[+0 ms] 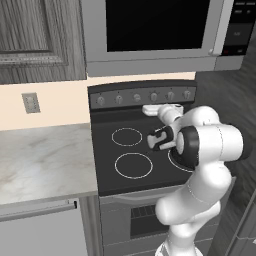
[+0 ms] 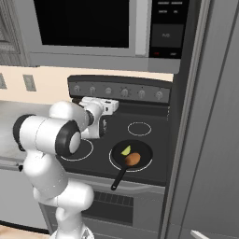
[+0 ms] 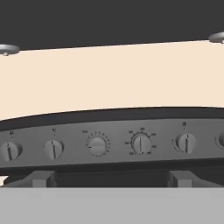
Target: Put the lemon wedge and potato in the pan. Then turn on the front right burner and set the heat to medium.
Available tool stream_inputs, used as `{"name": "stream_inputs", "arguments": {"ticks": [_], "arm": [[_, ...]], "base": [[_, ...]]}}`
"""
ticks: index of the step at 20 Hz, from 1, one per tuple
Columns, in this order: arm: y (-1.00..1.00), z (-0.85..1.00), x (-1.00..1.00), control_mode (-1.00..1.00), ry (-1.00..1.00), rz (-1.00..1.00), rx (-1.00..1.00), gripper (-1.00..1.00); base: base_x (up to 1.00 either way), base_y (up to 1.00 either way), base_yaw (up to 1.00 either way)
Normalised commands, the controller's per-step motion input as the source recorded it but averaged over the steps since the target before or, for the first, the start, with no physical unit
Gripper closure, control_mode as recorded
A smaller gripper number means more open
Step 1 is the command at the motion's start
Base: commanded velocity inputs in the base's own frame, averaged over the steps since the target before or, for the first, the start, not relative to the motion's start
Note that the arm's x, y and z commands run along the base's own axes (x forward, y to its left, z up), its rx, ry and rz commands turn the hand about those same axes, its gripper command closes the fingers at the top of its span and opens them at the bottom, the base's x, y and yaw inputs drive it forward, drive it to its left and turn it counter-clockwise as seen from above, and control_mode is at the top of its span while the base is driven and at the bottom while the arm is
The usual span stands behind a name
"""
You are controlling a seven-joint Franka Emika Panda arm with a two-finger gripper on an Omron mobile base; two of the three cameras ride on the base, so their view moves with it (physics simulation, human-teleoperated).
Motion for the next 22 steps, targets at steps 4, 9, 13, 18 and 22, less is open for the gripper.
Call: {"name": "stream_inputs", "arguments": {"ticks": [4,9,13,18,22], "arm": [[-0.22,-0.01,0.01,-1.00,0.00,0.01,0.00,-1.00],[-0.56,-0.13,0.00,-1.00,0.00,-0.07,-0.02,-1.00],[-0.62,-0.08,0.27,-1.00,0.00,-0.15,0.00,-1.00],[-0.25,-0.03,0.53,-1.00,0.00,-0.19,0.00,-1.00],[-0.21,-0.01,0.37,-1.00,0.00,-0.03,0.00,-1.00]], "base": [[0.00,0.00,0.00],[0.00,0.00,0.00],[0.00,0.00,0.00],[0.00,0.00,0.00],[0.00,0.00,0.00]]}}
